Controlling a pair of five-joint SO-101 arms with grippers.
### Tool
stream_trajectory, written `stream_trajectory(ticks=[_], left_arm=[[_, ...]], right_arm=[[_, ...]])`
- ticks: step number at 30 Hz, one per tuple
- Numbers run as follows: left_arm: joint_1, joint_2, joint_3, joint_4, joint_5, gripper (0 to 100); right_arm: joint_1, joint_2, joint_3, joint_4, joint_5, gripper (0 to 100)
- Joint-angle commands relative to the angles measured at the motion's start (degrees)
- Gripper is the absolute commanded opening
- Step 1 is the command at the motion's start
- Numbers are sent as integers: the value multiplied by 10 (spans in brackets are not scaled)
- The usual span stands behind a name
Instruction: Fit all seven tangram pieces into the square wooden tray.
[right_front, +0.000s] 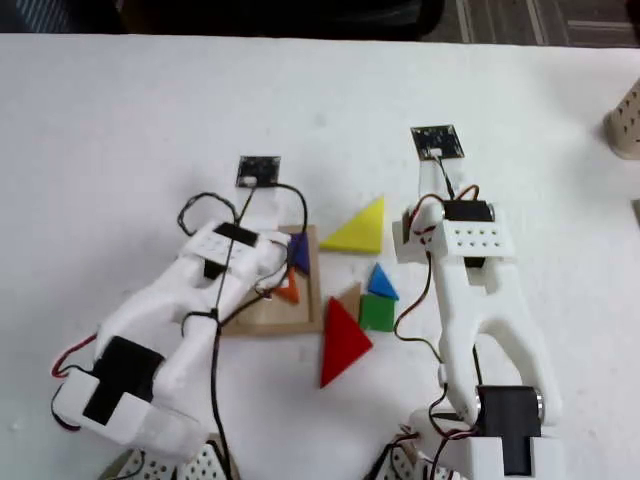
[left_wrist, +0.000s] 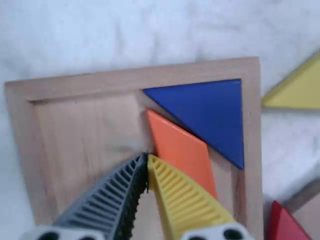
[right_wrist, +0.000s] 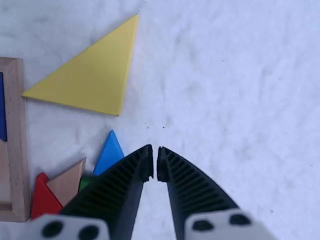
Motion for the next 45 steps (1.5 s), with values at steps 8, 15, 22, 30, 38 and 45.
stream_trajectory(ticks=[8,15,22,30,38,45], left_arm=[[53,-14,-7,4,3,23],[79,-14,-6,3,2,23],[79,-14,-6,3,2,23],[86,-17,-6,3,2,20],[54,-200,112,-62,-22,20],[-29,-272,147,-74,-23,22]], right_arm=[[3,-8,-4,-7,11,21],[3,-8,-4,-7,11,21],[3,-8,-4,-7,11,21],[3,-8,-4,-7,11,21],[3,-8,-4,-6,11,20],[3,-7,-4,-5,10,20]])
